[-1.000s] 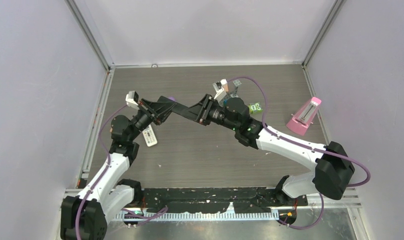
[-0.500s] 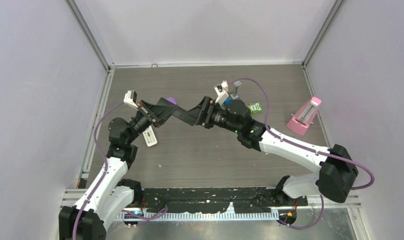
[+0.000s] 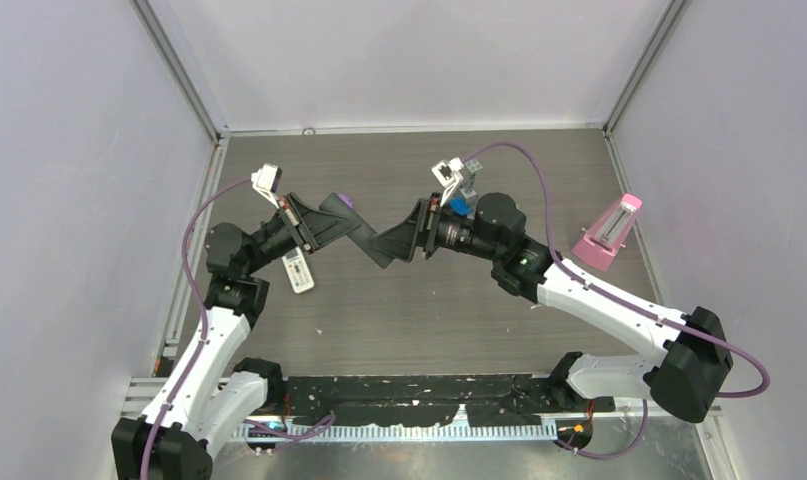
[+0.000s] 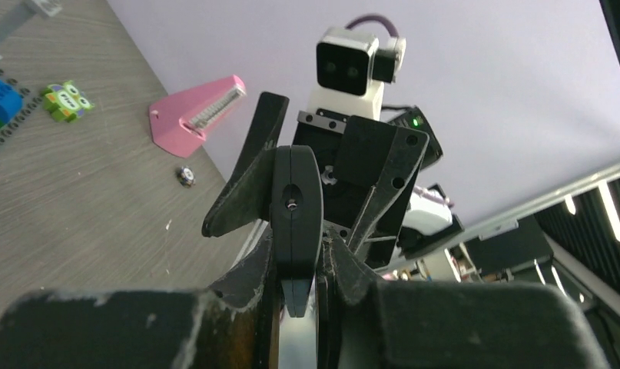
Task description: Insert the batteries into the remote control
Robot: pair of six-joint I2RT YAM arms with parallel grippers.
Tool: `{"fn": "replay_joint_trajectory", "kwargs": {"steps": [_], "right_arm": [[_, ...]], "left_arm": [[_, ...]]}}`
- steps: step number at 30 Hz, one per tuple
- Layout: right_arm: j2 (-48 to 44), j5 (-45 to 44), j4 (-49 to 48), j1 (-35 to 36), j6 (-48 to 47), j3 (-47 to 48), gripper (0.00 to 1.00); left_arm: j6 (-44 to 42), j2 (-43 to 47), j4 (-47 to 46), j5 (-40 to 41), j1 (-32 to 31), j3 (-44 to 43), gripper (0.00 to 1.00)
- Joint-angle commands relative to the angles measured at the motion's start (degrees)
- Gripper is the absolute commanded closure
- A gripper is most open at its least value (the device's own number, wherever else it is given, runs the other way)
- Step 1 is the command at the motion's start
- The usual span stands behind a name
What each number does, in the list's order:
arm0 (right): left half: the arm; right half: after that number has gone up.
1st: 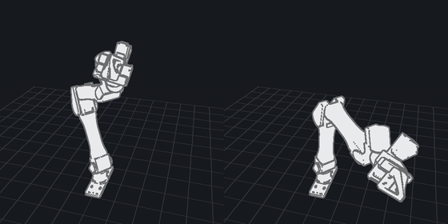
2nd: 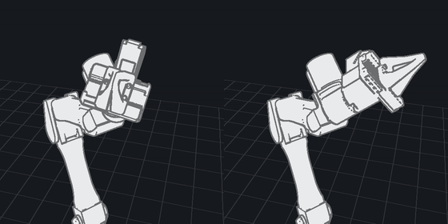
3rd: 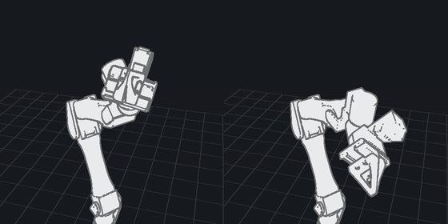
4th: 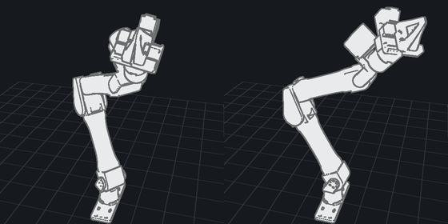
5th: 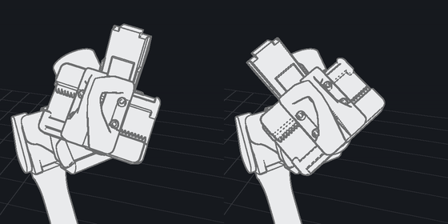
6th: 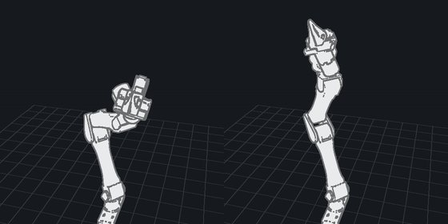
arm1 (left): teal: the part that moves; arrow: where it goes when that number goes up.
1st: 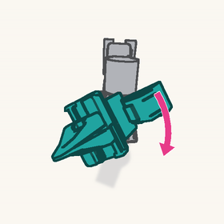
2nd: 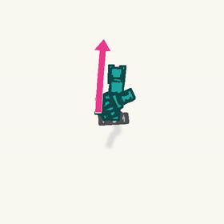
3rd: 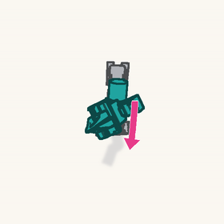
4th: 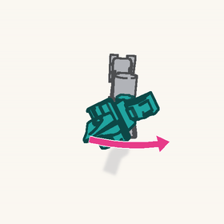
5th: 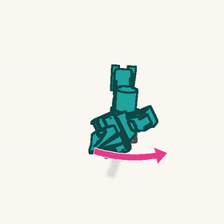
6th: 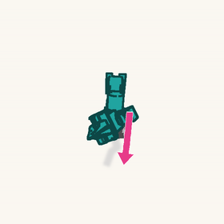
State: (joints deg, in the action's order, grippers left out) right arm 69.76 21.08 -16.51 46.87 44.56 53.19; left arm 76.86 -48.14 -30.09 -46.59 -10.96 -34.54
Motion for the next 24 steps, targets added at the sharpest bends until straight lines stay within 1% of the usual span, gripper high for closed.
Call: {"fn": "replay_joint_trajectory", "kwargs": {"steps": [1,6,11,18,21,23,24], "right_arm": [[-0.2,11.2,1.4,-0.2,-8.3,5.5,0.14],[-0.1,16.1,3.4,-0.2,-12.1,7.1,0.19],[1.1,19.2,3.7,-0.2,-12.0,7.6,0.29],[2.6,19.3,3.2,-0.2,-11.5,8.0,0.39],[3.5,19.1,2.7,-0.2,-9.5,8.3,0.44],[4.0,19.4,2.6,-0.3,-8.6,8.6,0.48],[4.2,19.7,2.4,-0.2,-8.0,8.7,0.52]], "left_arm": [[-3.8,-0.5,-2.2,-9.0,0.3,-4.2,1.0],[-3.7,-1.2,-3.6,-11.9,0.3,-5.2,1.0],[-3.1,-1.5,-5.1,-12.5,0.3,-5.2,1.0],[-2.3,-2.7,-8.1,-16.8,0.3,-6.4,1.0],[-2.3,-3.0,-8.4,-19.2,0.3,-7.4,1.0],[-2.4,-3.1,-8.4,-19.7,0.3,-7.7,1.0],[-2.4,-3.2,-8.4,-19.7,0.3,-7.7,1.0]]}}
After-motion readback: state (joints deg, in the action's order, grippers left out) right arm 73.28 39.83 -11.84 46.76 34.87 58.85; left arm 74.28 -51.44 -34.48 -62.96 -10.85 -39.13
